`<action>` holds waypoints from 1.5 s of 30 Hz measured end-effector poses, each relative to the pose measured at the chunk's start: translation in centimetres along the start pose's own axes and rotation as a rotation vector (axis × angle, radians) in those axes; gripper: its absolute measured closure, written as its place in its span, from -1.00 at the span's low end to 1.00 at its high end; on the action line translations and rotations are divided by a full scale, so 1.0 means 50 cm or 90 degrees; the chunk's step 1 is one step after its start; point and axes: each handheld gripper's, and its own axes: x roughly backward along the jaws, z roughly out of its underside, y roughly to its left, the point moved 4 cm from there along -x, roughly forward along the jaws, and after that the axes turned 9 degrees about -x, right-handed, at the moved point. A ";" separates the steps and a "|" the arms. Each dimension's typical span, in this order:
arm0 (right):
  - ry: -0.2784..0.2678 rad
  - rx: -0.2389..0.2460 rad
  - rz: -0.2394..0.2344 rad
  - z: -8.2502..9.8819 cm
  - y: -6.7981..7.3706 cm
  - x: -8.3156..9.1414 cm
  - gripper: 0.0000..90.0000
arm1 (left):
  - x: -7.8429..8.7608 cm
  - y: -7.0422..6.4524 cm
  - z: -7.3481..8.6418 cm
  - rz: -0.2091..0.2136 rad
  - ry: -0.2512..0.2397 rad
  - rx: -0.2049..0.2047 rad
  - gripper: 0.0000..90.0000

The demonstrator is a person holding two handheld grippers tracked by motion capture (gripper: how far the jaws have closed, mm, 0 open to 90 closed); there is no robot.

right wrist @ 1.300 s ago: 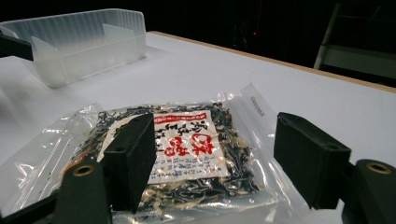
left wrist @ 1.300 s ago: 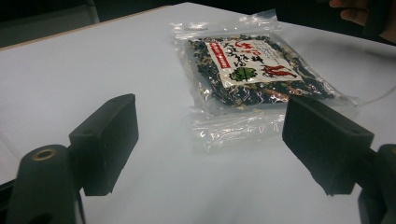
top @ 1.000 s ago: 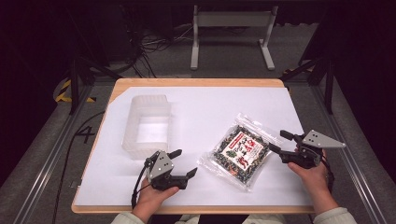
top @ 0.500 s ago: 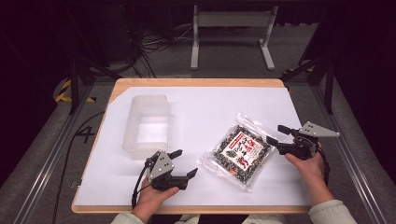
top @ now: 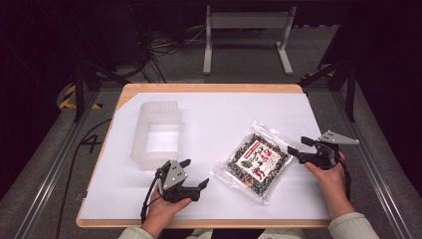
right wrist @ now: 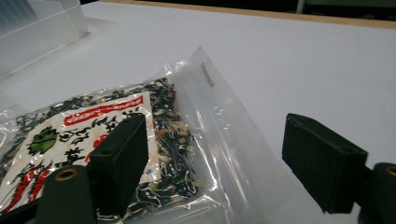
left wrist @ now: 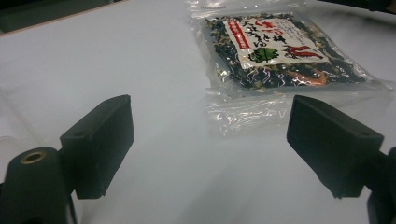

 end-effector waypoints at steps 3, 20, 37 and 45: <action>0.006 -0.005 0.019 0.004 -0.009 -0.003 -0.55 | 0.000 -0.003 -0.001 0.003 -0.001 -0.006 -0.63; 0.070 -0.050 -0.009 0.027 -0.030 -0.032 -0.61 | -0.001 -0.007 -0.002 0.010 0.000 -0.013 -0.64; 0.127 -0.017 -0.017 0.033 -0.016 -0.047 -0.35 | -0.002 -0.010 -0.002 0.011 0.003 -0.019 -0.63; 0.135 -0.039 -0.029 0.033 -0.020 -0.048 -0.20 | -0.003 -0.012 -0.002 0.012 0.003 -0.020 -0.63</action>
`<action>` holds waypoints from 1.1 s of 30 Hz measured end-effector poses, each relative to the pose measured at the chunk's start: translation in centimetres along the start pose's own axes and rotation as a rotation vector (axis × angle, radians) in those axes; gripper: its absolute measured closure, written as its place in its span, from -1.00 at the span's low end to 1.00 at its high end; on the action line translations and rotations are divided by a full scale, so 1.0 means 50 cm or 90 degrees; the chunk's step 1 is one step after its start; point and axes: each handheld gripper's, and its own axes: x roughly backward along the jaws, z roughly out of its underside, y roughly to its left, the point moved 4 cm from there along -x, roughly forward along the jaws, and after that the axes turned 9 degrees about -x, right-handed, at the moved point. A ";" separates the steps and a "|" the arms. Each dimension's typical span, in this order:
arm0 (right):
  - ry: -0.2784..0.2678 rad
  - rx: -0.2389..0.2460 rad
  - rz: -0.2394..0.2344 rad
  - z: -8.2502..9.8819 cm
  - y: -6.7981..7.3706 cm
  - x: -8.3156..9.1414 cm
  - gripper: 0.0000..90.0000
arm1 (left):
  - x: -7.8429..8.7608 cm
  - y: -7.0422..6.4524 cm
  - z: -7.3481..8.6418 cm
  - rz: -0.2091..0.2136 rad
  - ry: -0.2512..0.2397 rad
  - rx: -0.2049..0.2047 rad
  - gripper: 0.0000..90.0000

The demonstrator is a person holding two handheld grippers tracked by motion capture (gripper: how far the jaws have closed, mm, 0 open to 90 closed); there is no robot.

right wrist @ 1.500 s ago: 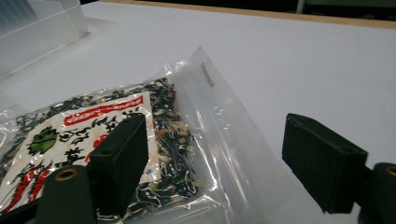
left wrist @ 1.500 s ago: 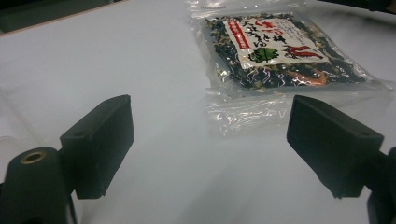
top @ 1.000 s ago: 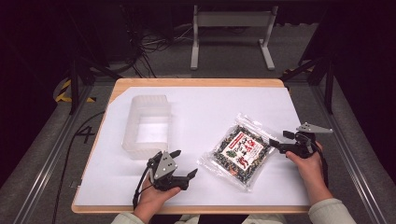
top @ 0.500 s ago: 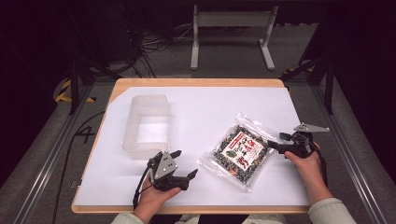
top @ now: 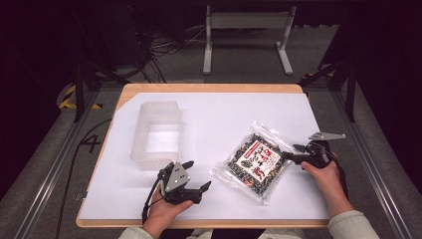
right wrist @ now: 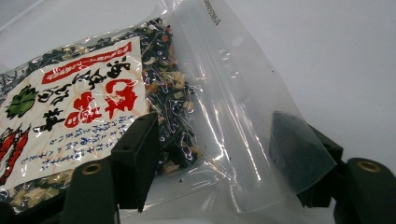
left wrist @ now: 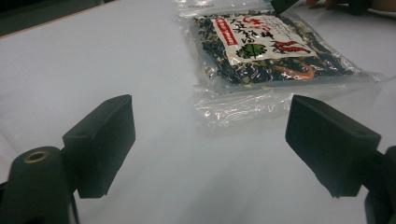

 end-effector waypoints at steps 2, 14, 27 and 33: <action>0.004 0.003 -0.008 0.001 0.002 0.000 -0.09 | 0.000 0.000 0.000 0.000 0.002 0.001 -0.63; 0.002 -0.012 -0.011 0.002 0.006 0.009 0.44 | -0.005 -0.003 0.000 0.019 0.010 0.001 -0.57; 0.007 -0.021 -0.015 0.001 0.003 0.013 0.77 | -0.013 -0.008 -0.010 0.009 -0.003 -0.013 -0.57; -0.003 0.002 0.015 -0.004 0.013 0.021 0.98 | -0.017 -0.006 -0.018 0.005 -0.010 -0.012 -0.56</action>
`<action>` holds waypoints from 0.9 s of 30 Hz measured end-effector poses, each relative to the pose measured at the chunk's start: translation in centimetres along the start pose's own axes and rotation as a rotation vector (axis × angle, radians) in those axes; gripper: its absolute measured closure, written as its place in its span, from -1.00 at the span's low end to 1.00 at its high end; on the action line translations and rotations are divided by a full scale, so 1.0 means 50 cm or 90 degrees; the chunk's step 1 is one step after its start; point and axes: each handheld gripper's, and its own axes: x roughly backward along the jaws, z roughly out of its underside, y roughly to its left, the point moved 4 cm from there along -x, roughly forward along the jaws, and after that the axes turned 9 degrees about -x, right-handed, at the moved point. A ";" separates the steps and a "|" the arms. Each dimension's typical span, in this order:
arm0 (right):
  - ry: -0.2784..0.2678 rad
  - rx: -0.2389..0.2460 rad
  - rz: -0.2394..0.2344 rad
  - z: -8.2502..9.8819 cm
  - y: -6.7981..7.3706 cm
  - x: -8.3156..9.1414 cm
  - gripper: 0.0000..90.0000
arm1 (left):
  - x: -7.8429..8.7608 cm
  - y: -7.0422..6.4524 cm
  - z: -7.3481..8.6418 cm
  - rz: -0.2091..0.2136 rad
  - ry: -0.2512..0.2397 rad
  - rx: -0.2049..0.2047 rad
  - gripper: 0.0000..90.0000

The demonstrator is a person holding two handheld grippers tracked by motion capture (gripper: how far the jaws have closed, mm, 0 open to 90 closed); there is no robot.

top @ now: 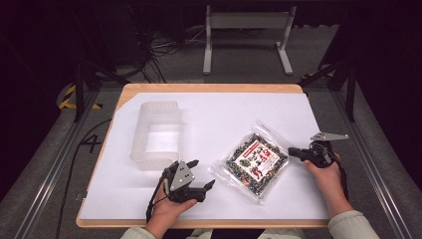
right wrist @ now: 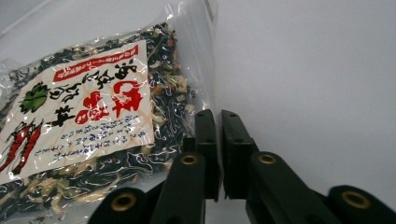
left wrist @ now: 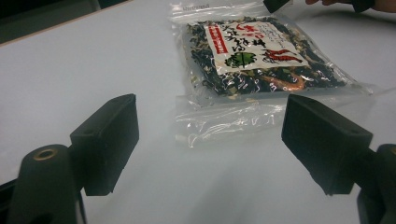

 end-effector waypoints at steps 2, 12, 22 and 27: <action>-0.009 0.001 0.004 -0.003 0.003 0.003 1.00 | -0.001 0.002 -0.007 -0.006 -0.009 0.001 -0.56; -0.071 0.043 0.004 -0.043 0.041 0.058 1.00 | -0.019 0.016 -0.055 0.016 -0.016 0.026 -0.45; -0.135 0.093 -0.026 -0.089 0.100 0.120 1.00 | -0.017 0.044 -0.105 0.029 -0.039 0.043 -0.50; -0.171 0.118 -0.038 -0.110 0.131 0.154 1.00 | -0.019 0.058 -0.123 0.030 -0.042 0.043 -0.53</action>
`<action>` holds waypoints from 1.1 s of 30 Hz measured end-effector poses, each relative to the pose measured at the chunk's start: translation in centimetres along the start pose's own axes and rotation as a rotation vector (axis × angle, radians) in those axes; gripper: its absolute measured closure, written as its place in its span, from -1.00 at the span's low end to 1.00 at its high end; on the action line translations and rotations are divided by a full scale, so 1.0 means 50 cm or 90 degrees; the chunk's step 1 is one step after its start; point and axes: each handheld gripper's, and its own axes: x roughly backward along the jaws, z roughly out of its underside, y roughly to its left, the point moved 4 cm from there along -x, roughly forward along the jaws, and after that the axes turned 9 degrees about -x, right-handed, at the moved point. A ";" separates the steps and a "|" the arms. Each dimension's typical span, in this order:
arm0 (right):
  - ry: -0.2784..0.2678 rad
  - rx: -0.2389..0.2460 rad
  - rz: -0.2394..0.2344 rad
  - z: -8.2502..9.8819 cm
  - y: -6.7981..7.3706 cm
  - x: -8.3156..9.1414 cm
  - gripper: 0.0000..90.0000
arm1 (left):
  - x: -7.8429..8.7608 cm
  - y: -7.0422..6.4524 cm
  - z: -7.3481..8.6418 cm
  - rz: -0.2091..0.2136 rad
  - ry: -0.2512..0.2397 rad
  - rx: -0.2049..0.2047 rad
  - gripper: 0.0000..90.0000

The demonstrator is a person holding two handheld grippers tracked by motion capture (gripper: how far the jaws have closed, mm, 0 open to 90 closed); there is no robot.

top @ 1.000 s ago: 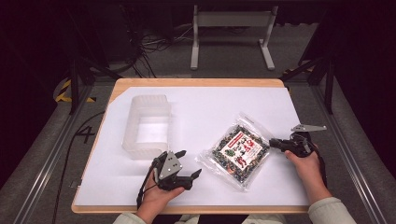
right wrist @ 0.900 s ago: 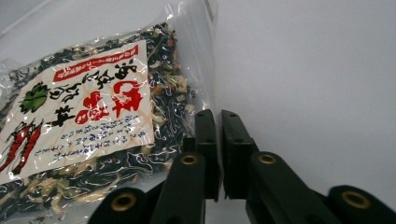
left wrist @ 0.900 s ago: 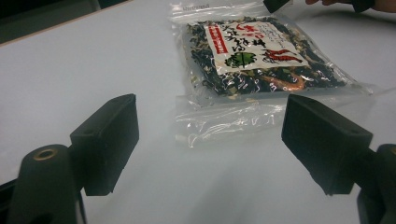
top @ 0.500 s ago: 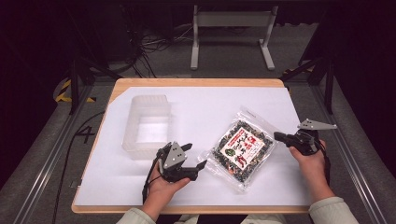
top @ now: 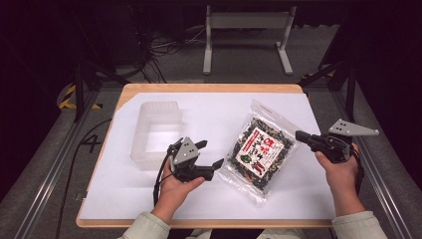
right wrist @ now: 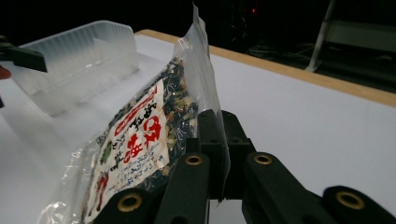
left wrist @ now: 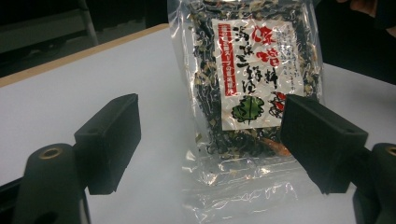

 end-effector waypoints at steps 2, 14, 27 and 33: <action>-0.013 0.011 -0.005 -0.011 0.011 0.008 1.00 | -0.002 0.003 -0.006 0.003 -0.001 0.006 -0.53; -0.065 0.075 -0.053 -0.058 0.081 0.049 1.00 | -0.013 0.017 -0.040 -0.003 -0.020 0.005 -0.54; -0.097 0.147 -0.091 -0.088 0.143 0.069 1.00 | -0.012 0.020 -0.059 0.003 -0.044 -0.002 -0.64; -0.102 0.158 -0.102 -0.093 0.157 0.069 1.00 | -0.012 0.020 -0.070 0.006 -0.058 -0.001 -0.71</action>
